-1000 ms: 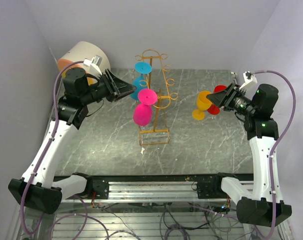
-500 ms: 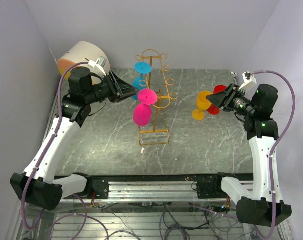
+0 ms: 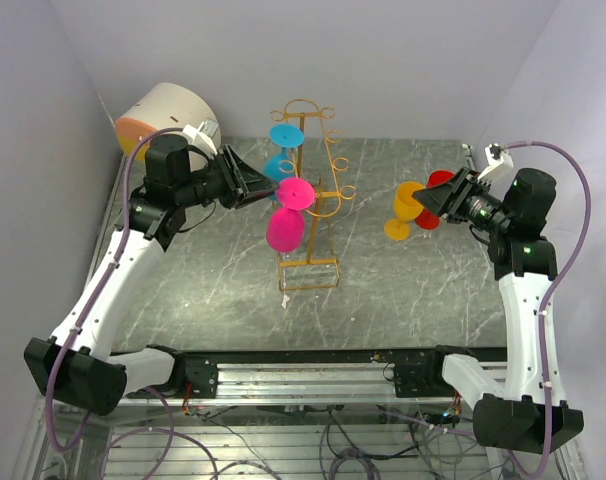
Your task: Take the wine glass off the wine glass rack
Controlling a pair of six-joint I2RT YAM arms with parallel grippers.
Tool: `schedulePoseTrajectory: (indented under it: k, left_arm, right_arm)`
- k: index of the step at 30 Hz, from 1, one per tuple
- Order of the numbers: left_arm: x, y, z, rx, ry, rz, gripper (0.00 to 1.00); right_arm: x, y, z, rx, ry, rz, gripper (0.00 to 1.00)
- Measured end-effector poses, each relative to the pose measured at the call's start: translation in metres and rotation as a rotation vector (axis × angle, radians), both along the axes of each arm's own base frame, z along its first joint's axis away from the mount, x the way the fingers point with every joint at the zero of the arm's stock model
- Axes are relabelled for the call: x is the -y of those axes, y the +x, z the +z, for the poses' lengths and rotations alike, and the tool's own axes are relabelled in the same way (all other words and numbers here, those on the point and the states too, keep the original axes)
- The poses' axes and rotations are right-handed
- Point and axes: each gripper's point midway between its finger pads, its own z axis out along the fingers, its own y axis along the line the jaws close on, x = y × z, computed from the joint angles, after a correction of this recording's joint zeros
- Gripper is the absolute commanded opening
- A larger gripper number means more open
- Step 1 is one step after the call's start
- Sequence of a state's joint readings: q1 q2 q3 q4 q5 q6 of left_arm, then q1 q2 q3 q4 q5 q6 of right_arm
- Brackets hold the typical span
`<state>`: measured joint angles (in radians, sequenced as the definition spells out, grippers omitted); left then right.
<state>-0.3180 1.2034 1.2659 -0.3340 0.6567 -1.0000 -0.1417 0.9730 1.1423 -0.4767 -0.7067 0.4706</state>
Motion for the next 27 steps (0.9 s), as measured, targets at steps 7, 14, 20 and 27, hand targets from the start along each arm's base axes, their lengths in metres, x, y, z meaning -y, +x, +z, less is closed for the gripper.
schedulePoseTrajectory:
  k: [7,14,20,27]
  left_arm:
    - [0.005,0.003,-0.007,-0.023,0.006,-0.009,0.44]
    - [0.008,0.005,-0.011,-0.030,0.008,-0.017,0.31]
    - [0.011,0.006,-0.010,-0.029,0.000,-0.023,0.18]
    - [0.012,0.006,-0.008,-0.028,-0.007,-0.024,0.08]
  right_arm:
    - [0.000,0.000,0.000,0.000,-0.001,-0.001,0.38]
    - [0.000,0.000,0.000,0.000,-0.001,-0.001,0.38]
    - [0.000,0.000,0.000,0.000,-0.001,-0.003,0.38]
    - [0.000,0.000,0.000,0.000,-0.001,-0.003,0.37]
